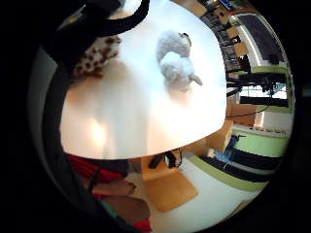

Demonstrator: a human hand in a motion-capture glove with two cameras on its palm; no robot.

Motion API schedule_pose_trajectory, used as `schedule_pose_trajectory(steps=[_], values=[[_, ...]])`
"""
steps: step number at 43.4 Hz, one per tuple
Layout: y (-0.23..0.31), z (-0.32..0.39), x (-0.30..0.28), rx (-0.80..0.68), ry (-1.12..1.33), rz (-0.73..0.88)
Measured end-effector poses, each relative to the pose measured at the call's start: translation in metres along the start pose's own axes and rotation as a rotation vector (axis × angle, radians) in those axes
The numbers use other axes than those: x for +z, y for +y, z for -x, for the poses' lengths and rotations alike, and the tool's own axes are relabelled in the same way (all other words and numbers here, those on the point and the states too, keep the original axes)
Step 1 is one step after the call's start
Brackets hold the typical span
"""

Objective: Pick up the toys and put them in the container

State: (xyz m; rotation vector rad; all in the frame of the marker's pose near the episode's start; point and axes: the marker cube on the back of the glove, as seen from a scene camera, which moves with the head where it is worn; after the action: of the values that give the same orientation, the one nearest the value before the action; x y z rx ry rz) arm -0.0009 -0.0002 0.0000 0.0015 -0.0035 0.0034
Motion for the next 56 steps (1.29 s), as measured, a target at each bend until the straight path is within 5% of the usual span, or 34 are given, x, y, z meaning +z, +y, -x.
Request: schedule_pose_trajectory(steps=[43,56], values=[[-0.039,0.002,0.024,-0.080,-0.072,-0.100],[-0.078,0.011,0.074,-0.114,-0.093,0.100]])
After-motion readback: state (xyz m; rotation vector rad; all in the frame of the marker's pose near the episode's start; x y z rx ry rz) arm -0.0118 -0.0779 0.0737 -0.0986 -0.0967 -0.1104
